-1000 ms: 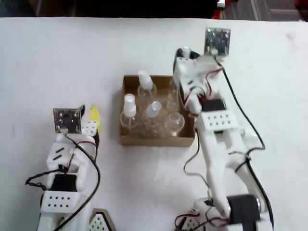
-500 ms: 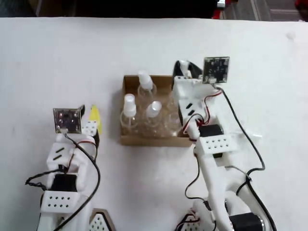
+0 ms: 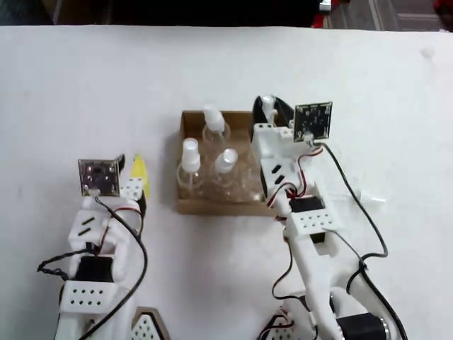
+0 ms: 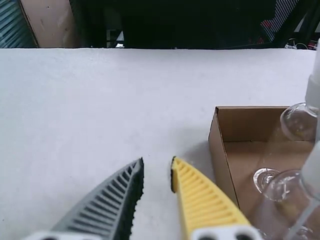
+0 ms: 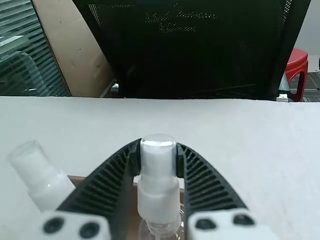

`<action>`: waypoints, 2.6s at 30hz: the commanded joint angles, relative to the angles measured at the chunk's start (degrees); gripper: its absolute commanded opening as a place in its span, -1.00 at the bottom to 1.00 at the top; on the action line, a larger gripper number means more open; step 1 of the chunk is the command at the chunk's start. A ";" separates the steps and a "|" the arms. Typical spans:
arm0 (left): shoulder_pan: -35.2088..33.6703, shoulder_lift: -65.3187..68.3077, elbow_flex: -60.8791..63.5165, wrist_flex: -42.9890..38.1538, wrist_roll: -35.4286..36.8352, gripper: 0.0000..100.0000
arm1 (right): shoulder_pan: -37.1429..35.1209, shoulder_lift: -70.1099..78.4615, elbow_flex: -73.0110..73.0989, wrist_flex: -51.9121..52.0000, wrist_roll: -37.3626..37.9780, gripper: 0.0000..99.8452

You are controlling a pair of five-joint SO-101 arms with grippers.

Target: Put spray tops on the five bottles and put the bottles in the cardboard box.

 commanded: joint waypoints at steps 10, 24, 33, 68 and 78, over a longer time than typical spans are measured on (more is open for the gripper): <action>0.57 0.04 -0.18 -1.14 -0.53 -0.82 | 0.04 -0.57 1.05 -1.63 0.88 -0.97; 0.57 0.04 -0.18 -1.14 -0.53 -0.82 | 0.75 11.30 -0.18 -11.30 0.97 -0.97; 0.57 0.04 -0.18 -1.14 -0.53 -0.82 | 1.10 16.13 0.09 -18.95 0.97 -0.97; 0.57 0.04 -0.18 -1.23 -0.53 -0.82 | 0.40 -1.54 2.37 -3.47 0.44 -0.65; 0.57 0.04 -0.18 -1.23 -0.53 -0.82 | 2.07 -10.95 -3.08 9.80 0.35 -0.65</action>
